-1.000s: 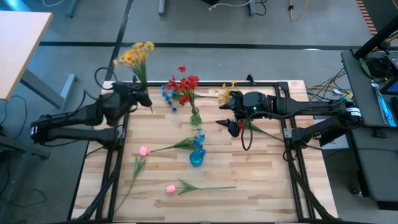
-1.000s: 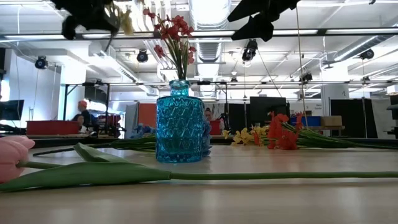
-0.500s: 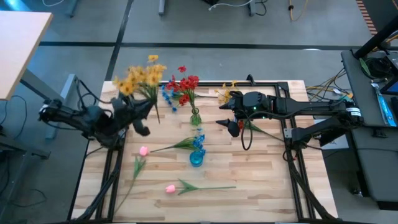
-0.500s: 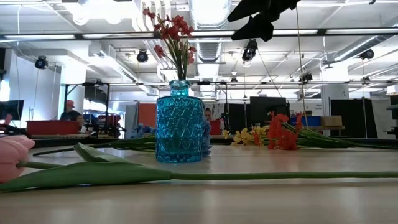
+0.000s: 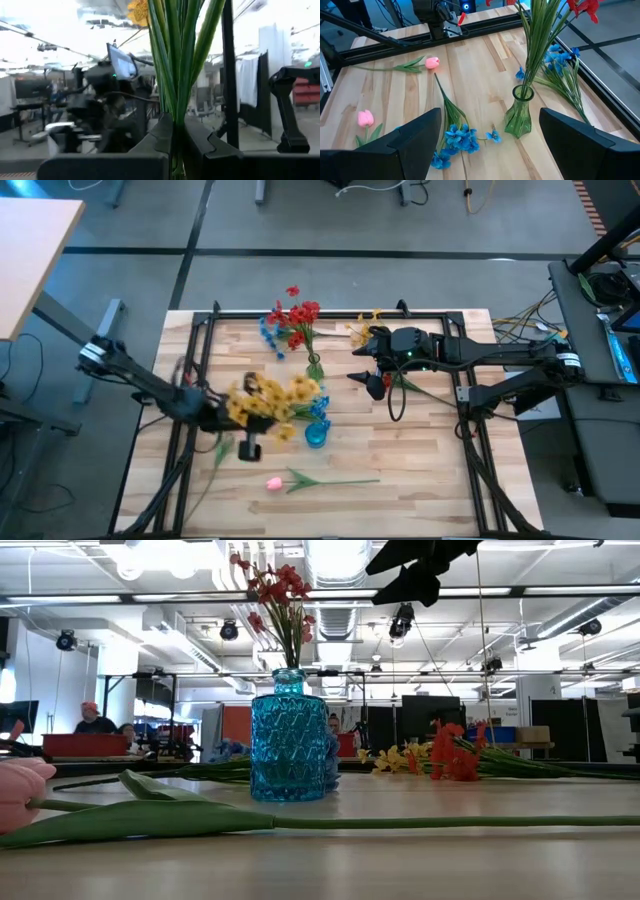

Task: Sort flowers into vase by color
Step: Put the left yellow flowers into the blue vase, then put the bottom blue flowers into the green vase

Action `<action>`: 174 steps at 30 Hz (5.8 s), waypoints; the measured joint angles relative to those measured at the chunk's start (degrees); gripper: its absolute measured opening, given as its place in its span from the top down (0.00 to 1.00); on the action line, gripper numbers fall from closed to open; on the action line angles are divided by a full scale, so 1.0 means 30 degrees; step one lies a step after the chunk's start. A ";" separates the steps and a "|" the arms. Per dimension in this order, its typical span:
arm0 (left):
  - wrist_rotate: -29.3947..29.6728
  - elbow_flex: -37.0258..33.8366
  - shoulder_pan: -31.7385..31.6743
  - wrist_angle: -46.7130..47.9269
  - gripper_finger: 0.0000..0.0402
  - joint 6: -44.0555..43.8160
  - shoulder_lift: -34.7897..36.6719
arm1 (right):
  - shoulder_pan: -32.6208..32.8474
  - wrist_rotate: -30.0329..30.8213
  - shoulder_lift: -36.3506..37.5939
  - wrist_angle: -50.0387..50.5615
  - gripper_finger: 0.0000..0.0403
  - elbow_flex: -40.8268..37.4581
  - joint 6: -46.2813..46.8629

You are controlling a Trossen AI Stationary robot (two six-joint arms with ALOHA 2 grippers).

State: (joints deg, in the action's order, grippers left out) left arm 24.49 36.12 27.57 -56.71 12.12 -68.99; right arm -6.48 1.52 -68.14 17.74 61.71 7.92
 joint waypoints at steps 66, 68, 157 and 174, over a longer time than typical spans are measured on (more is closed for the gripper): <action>-0.0845 -0.2115 -0.3104 -1.0664 0.94 -0.1424 -1.1154 | 0.1078 -0.0007 0.0197 0.0253 0.19 0.0000 0.0867; -0.0845 -0.2252 -0.3104 -1.0681 0.92 -0.1586 -1.1154 | 0.1078 -0.0007 0.0197 0.0253 0.19 0.0000 0.0867; 0.0677 -0.1587 -0.4215 1.7911 0.44 -0.7870 -0.6365 | 0.1071 -0.0007 0.0182 0.0940 0.19 0.0000 0.2025; 0.0687 -0.1590 -0.4233 1.8283 0.97 -0.8372 -0.6701 | 0.1071 -0.0007 0.0182 0.1011 0.19 0.0000 0.2011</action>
State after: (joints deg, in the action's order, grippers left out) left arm 26.55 31.35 14.87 -1.86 -13.00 -89.09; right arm -3.27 1.50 -67.59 20.78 61.71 13.96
